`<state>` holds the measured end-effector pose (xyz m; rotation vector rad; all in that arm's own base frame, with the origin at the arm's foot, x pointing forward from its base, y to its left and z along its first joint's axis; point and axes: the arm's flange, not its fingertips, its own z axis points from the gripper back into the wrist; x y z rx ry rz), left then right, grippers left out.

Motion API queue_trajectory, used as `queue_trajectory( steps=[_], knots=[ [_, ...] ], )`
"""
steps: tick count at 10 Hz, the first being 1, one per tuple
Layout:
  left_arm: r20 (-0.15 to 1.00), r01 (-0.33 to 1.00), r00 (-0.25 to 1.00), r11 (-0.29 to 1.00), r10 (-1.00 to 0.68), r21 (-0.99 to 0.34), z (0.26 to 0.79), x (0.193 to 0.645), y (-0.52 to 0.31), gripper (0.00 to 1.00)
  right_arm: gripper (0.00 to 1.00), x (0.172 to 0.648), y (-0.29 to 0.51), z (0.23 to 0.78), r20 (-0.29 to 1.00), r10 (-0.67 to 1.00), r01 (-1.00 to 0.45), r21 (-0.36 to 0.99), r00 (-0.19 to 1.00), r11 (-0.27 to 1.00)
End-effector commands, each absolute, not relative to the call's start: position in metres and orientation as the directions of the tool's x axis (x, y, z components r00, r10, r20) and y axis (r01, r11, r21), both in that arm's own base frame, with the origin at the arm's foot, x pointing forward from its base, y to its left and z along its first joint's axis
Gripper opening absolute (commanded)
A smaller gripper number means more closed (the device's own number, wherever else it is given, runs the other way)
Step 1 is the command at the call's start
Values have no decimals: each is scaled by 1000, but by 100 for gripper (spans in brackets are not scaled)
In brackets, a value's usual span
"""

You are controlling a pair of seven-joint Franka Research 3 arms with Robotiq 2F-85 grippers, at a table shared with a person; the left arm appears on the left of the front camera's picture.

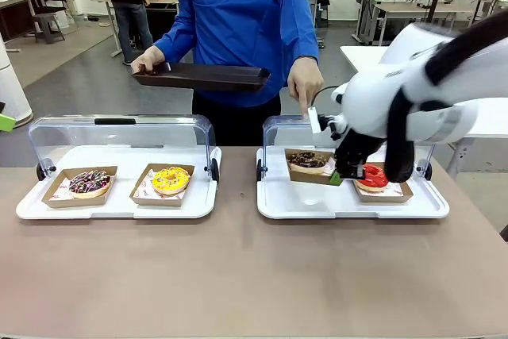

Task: Provide the desired donut to the person.
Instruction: Pick up and lift the Paper togo box containing the Donut pointed at by the person.

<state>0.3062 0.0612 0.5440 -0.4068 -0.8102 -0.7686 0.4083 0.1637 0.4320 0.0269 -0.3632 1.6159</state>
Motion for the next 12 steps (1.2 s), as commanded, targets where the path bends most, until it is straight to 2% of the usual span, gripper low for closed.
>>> queue_trajectory(
  steps=[1,5,7,8,9,12],
  knots=[
    [775,746,448,665,-446,-48,544,307,62,100,0,347,136,480,280,953,-975,-217,-117,-55],
    [775,746,448,665,-446,-48,544,307,62,100,0,274,126,541,204,972,-946,-319,-120,-49],
    [775,746,448,665,-446,-48,544,307,62,100,0,277,130,543,225,971,-922,-386,-86,8],
    [775,746,448,665,-446,-48,544,307,62,100,0,302,133,540,233,971,-931,-362,-48,41],
    [775,746,448,665,-446,-48,544,307,62,100,0,271,125,563,218,969,-932,-361,-116,-30],
    [775,746,448,665,-446,-48,544,307,62,100,0,271,125,563,218,969,-932,-361,-116,-30]
  ],
)
